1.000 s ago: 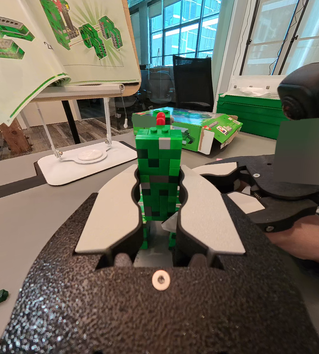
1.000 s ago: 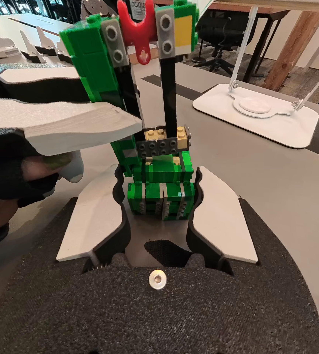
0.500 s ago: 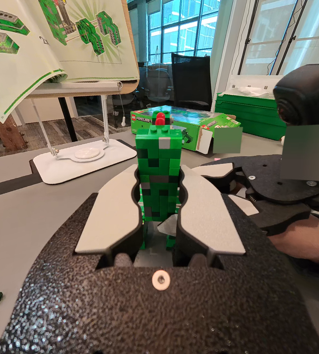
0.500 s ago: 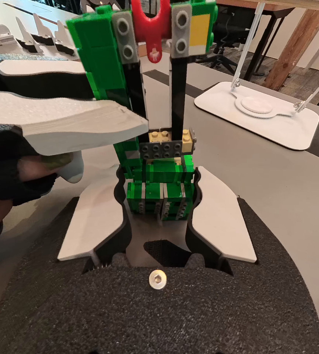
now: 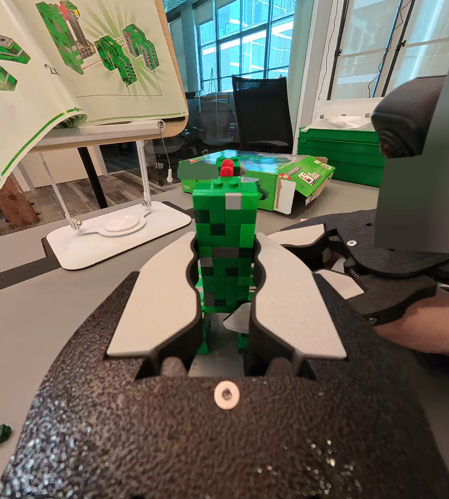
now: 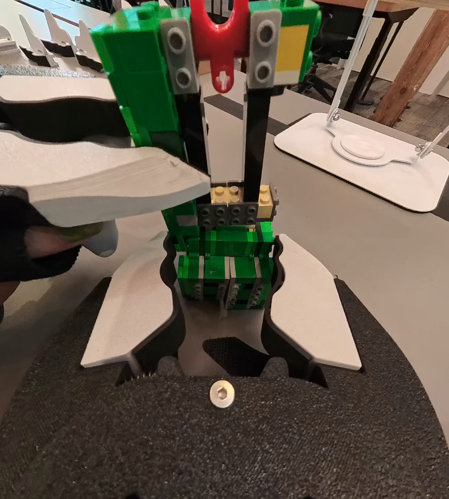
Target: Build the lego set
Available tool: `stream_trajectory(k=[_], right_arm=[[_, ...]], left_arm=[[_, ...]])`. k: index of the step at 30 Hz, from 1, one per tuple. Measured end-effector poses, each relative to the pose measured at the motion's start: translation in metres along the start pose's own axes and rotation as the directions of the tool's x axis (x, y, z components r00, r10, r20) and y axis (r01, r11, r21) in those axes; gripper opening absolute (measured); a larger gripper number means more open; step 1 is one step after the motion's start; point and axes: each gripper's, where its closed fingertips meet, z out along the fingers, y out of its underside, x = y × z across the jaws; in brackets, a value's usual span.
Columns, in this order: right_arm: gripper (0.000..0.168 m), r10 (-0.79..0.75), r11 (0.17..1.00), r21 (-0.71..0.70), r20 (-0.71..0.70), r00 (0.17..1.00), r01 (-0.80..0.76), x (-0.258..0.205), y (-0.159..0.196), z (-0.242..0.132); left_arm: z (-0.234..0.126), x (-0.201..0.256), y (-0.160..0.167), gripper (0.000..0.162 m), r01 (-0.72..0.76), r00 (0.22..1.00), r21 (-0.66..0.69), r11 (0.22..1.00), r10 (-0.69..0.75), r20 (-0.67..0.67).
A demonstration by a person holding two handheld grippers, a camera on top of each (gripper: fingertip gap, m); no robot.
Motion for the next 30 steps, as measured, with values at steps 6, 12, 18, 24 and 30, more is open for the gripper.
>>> stream_trajectory(k=[6, 12, 18, 24, 30], right_arm=[[0.069, -0.018, 1.0, -0.005, 0.006, 1.0, 0.018, -0.0004, 0.0005, 0.0006], [0.069, -0.023, 1.0, -0.005, 0.009, 1.0, 0.023, -0.0003, 0.0006, 0.0009], [0.069, -0.02, 1.0, -0.002, 0.004, 1.0, 0.02, 0.0, 0.0003, 0.0005], [0.071, -0.011, 1.0, 0.006, 0.016, 1.0, 0.011, -0.0006, -0.0002, -0.0006], [0.07, -0.011, 1.0, -0.002, 0.013, 1.0, 0.011, -0.0004, 0.0007, 0.0001]], left_arm=[[-0.0001, 0.0018, -0.0007, 0.036, -0.043, 0.999, 0.022, 0.999, 0.043, -0.019], [0.0004, 0.0019, -0.0009, 0.036, -0.048, 0.999, 0.023, 0.999, 0.048, -0.019], [0.0007, 0.0013, -0.0005, 0.036, -0.031, 0.999, 0.019, 0.999, 0.032, -0.015], [-0.0001, -0.0011, -0.0006, 0.036, -0.04, 0.999, 0.032, 0.999, 0.04, -0.016], [-0.0003, -0.0036, 0.001, 0.036, -0.009, 0.999, 0.034, 0.999, 0.011, -0.045]])
